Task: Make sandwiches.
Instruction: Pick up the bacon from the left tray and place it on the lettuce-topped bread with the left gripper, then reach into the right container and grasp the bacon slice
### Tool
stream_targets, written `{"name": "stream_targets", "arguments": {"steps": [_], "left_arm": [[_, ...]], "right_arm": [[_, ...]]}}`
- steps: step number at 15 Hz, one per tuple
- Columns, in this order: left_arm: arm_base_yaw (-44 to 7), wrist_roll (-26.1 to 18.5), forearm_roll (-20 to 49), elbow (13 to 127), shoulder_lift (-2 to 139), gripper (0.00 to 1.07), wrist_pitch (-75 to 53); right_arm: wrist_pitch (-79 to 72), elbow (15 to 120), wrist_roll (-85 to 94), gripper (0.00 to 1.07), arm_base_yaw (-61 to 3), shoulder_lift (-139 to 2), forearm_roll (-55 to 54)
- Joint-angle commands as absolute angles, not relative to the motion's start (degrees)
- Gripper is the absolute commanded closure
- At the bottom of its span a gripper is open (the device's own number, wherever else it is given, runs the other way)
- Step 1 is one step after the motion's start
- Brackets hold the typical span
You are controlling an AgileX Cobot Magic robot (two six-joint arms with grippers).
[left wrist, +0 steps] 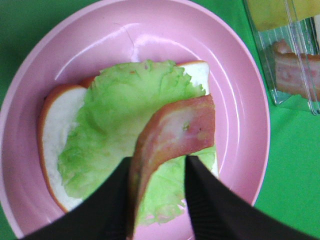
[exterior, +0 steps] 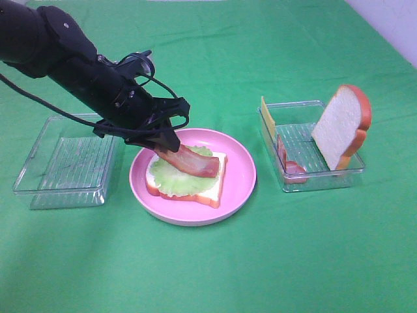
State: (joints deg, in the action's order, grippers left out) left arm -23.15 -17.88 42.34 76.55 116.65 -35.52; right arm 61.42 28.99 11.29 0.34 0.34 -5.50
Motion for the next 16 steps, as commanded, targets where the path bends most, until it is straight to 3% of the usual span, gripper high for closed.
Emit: {"name": "stream_targets", "arguments": {"steps": [1, 2, 5, 6, 9, 10, 12, 16], "left_arm": [[-23.2, -17.6, 42.2, 76.8, 116.2, 0.27, -36.3], [-23.2, -17.6, 38.8, 76.8, 113.9, 0.17, -37.2], [-23.2, -17.0, 33.2, 76.8, 110.5, 0.17, -38.7], [-23.2, -14.9, 29.3, 76.8, 108.0, 0.17, -40.6], [-23.2, -2.9, 15.1, 76.8, 95.7, 0.17, -50.1], [-23.2, -2.9, 15.1, 76.8, 95.7, 0.17, -50.1], [-23.2, 1.9, 9.4, 76.8, 87.5, 0.17, -56.9], [-23.2, 4.1, 6.6, 76.5, 74.9, 0.17, -66.3]], "right_arm": [[61.1, 28.9, 12.0, 0.21, 0.7, 1.0, -5.9], [61.1, 28.9, 12.0, 0.21, 0.7, 1.0, -5.9], [61.1, 28.9, 12.0, 0.21, 0.7, 1.0, -5.9], [61.1, 28.9, 12.0, 0.21, 0.7, 1.0, -5.9], [61.1, 28.9, 12.0, 0.21, 0.7, 1.0, -5.9], [61.1, 28.9, 12.0, 0.21, 0.7, 1.0, -5.9], [61.1, 28.9, 12.0, 0.21, 0.7, 1.0, -5.9], [61.1, 28.9, 12.0, 0.21, 0.7, 1.0, -5.9]]}}
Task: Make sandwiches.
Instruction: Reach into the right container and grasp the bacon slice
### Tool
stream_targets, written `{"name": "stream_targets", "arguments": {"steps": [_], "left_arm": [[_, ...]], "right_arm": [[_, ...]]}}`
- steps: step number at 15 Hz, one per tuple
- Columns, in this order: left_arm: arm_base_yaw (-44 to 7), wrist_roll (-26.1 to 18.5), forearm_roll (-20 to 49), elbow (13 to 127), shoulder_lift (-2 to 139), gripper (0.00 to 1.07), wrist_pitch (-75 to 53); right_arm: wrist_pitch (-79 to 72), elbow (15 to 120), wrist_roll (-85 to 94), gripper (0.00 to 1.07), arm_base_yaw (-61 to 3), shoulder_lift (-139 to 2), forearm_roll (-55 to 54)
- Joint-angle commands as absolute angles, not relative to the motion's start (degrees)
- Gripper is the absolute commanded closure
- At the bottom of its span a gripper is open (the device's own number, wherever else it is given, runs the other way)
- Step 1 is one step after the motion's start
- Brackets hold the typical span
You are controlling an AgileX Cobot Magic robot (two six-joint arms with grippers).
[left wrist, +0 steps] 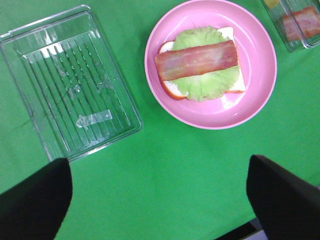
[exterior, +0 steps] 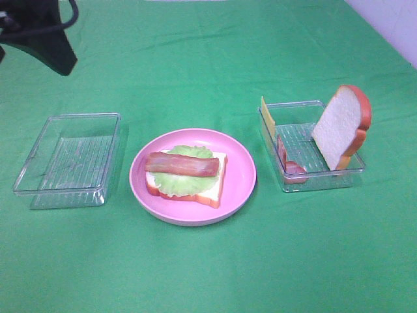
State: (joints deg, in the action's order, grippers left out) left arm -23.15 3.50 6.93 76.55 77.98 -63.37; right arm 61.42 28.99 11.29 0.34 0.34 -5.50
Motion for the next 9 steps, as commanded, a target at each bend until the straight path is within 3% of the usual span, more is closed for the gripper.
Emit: {"name": "stream_targets", "arguments": {"steps": [1, 5, 9], "left_arm": [[-23.2, 4.1, 6.6, 76.5, 72.4, 0.17, -68.1], [-23.2, 3.8, 6.4, 71.8, 63.5, 0.17, -69.6], [-23.2, 2.5, 6.5, 54.8, 47.0, 0.17, -69.2]], "right_arm": [[61.1, 28.9, 12.0, 0.21, 0.7, 1.0, -5.9], [61.1, 28.9, 12.0, 0.21, 0.7, 1.0, -5.9], [61.1, 28.9, 12.0, 0.21, 0.7, 1.0, -5.9]]}}
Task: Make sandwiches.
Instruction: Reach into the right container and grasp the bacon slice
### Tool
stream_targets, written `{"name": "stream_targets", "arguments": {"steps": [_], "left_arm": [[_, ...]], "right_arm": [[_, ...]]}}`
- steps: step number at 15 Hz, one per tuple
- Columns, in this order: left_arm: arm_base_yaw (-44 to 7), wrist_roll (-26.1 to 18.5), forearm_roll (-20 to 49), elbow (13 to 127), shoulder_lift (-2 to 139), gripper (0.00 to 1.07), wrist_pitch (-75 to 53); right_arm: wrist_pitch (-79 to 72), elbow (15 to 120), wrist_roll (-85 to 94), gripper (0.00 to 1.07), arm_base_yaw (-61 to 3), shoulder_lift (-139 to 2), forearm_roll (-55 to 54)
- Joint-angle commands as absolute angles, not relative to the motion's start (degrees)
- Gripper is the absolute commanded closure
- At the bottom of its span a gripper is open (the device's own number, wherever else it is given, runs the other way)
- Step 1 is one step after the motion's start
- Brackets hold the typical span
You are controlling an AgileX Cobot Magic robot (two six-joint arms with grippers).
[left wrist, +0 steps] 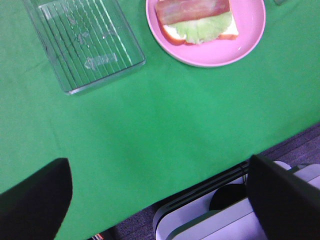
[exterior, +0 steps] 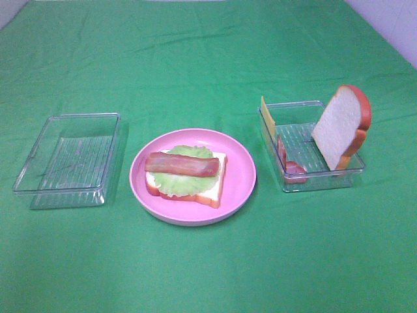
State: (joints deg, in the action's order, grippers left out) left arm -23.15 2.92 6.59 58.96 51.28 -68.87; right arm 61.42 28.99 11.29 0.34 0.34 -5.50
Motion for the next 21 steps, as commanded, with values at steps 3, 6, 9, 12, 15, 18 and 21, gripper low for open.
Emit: {"name": "stream_targets", "arguments": {"steps": [3, 6, 9, 12, 15, 18, 21], "left_arm": [[-23.2, 2.3, 6.4, 47.7, 36.4, 0.17, -69.2], [-23.2, 0.4, 6.4, 41.9, 23.3, 0.17, -69.2], [-23.2, -2.3, 6.5, 38.1, 10.3, 0.17, -68.0], [-23.2, -5.0, 6.5, 35.6, 4.3, 0.17, -67.7], [-23.2, -7.1, 6.5, 32.4, -0.3, 0.17, -67.0], [-23.2, -8.3, 6.4, 31.0, -1.5, 0.18, -64.7], [-23.2, -8.3, 6.4, 30.3, -1.5, 0.18, -62.1]], "right_arm": [[61.1, 28.9, 12.0, 0.21, 0.7, 1.0, -5.9], [61.1, 28.9, 12.0, 0.21, 0.7, 1.0, -5.9], [61.1, 28.9, 12.0, 0.21, 0.7, 1.0, -5.9], [61.1, 28.9, 12.0, 0.21, 0.7, 1.0, -5.9], [61.1, 28.9, 12.0, 0.21, 0.7, 1.0, -5.9], [61.1, 28.9, 12.0, 0.21, 0.7, 0.7, -6.0], [61.1, 28.9, 12.0, 0.21, 0.7, 0.7, -6.0]]}}
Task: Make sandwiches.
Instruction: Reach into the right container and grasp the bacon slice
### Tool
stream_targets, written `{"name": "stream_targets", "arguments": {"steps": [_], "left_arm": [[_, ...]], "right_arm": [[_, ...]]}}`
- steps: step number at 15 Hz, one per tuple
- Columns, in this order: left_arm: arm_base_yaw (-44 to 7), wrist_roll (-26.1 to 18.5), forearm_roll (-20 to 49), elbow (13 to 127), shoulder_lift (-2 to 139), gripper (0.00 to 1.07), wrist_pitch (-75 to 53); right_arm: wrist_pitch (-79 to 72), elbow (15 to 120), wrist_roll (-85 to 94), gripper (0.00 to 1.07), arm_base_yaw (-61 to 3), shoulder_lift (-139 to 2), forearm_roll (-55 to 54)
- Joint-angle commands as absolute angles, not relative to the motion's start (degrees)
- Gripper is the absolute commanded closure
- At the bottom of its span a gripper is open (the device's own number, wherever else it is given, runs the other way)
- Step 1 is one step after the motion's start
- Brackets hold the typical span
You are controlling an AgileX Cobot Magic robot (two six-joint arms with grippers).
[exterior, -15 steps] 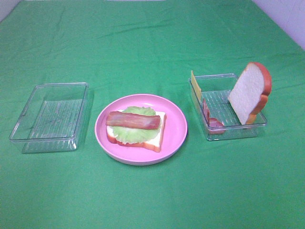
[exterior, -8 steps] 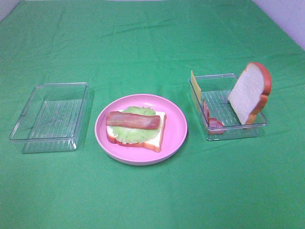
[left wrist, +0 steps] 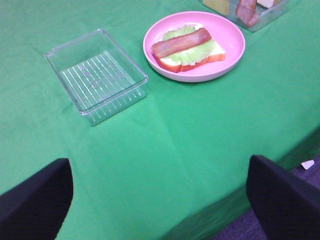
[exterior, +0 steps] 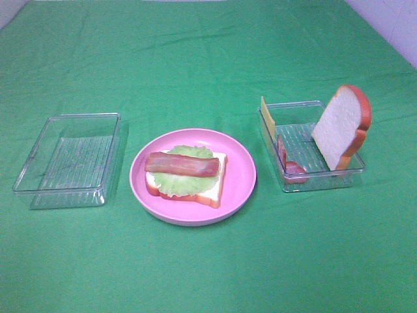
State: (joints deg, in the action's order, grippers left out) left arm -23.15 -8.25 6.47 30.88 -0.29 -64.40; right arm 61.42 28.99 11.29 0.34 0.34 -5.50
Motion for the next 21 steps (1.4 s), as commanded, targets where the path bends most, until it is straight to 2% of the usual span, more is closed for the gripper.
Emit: {"name": "stream_targets", "arguments": {"steps": [1, 11, 14, 15, 19, 21], "left_arm": [[-23.2, -8.1, 6.8, 29.0, -1.5, 0.18, -59.8], [-23.2, -8.0, 6.8, 28.8, -1.5, 0.18, -59.7], [-23.2, -8.0, 6.8, 28.8, -1.5, 0.18, -59.7], [-23.2, -8.0, 6.8, 28.8, -1.5, 0.18, -59.7], [-23.2, -8.0, 6.8, 28.8, -1.5, 0.18, -59.7], [-23.2, -7.9, 6.8, 28.8, -1.5, 0.18, -59.7]], "right_arm": [[61.1, 28.9, 12.0, 0.21, 0.7, 0.7, -6.0], [59.2, 29.7, 10.6, 0.22, 0.7, -2.9, -4.6], [52.0, 31.3, 10.5, 0.23, 0.7, -17.9, -5.5], [52.0, 31.3, 10.5, 0.23, 0.7, -17.9, -5.5], [51.2, 38.8, 10.8, 0.25, 0.7, -46.8, -11.5], [53.0, 43.8, 12.9, 0.25, 0.7, -56.7, -15.1]]}}
